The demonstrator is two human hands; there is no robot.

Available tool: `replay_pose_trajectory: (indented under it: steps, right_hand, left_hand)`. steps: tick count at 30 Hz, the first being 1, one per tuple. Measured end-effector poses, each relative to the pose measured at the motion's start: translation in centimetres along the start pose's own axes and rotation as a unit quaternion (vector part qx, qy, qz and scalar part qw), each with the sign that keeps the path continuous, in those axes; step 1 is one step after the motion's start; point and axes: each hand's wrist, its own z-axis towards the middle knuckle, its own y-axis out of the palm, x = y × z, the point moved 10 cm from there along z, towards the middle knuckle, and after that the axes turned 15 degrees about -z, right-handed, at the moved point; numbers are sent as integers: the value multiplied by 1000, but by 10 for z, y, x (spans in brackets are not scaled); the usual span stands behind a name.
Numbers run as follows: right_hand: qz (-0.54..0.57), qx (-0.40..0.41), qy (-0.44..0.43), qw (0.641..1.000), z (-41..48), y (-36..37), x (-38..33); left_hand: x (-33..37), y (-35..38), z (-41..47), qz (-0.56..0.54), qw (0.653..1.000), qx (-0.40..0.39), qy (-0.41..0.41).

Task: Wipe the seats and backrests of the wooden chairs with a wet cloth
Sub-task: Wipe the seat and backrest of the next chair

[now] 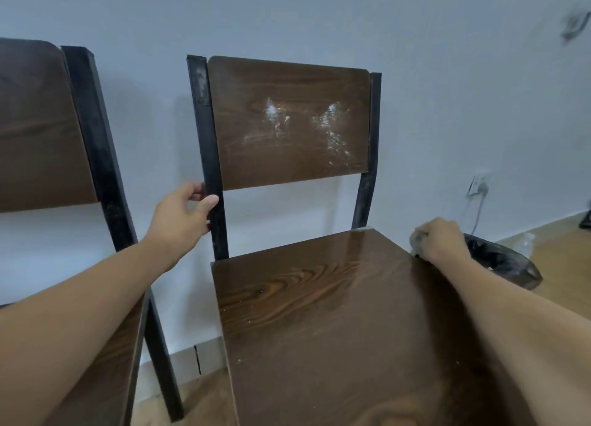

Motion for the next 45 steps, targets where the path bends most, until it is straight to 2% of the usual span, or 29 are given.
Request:
replay_pose_trajectory:
  steps: [2, 5, 7, 9, 13, 15, 18, 21, 24, 26, 31, 35, 37, 40, 42, 45]
  right_hand:
    - [61, 51, -15, 997, -5, -15, -25]
    - [106, 24, -89, 990, -16, -4, -88]
    - [114, 31, -78, 990, -22, -2, -100]
    - [98, 41, -103, 989, -31, 1, -120]
    - [11, -9, -227, 974, -45, 15, -165]
    - [-19, 8, -183, 983, -23, 7, -134]
    - [-1, 2, -56, 998, 0, -1, -72]
    - [34, 8, 22, 999, 2, -4, -53]
    - [125, 33, -9, 992, 5, -7, -82]
    - [141, 32, -22, 989, 4, -3, -98]
    - [84, 38, -61, 994, 0, 14, -112]
    - [51, 3, -207, 977, -11, 20, -146]
    - [-4, -15, -241, 970, -8, 17, -145]
    - [-44, -31, -144, 988, 10, 12, -93]
    - [-42, -8, -81, 996, 9, 4, -72]
    - [5, 31, -88, 996, 5, 3, -91]
  left_hand:
    - [1, -4, 2, 1, 1000, 0, 1]
    - [-3, -6, 3, -5, 1000, 1, -4]
    - [-4, -3, 1, -5, 1000, 0, -6]
    - [-4, -5, 3, 3, 1000, 2, -2]
    - [-8, -9, 7, -2, 1000, 5, 0]
    - [-7, -2, 6, -7, 1000, 2, -5]
    - [-9, -1, 6, -11, 1000, -7, -9]
    - [-9, -6, 7, -13, 1000, -2, -6]
    - [-7, -7, 8, -11, 1000, -6, 2]
    - [-9, -8, 10, -14, 1000, -3, 5]
    - [-13, -10, 8, -18, 1000, -4, 6]
    - [-15, -11, 10, -14, 1000, -1, 4]
    - [-16, -10, 9, -19, 1000, 3, 2]
    - [-18, -4, 6, -21, 1000, -6, -2]
    - [-18, -4, 5, -22, 1000, -11, -2]
    - [-14, -5, 7, -24, 1000, -14, -2]
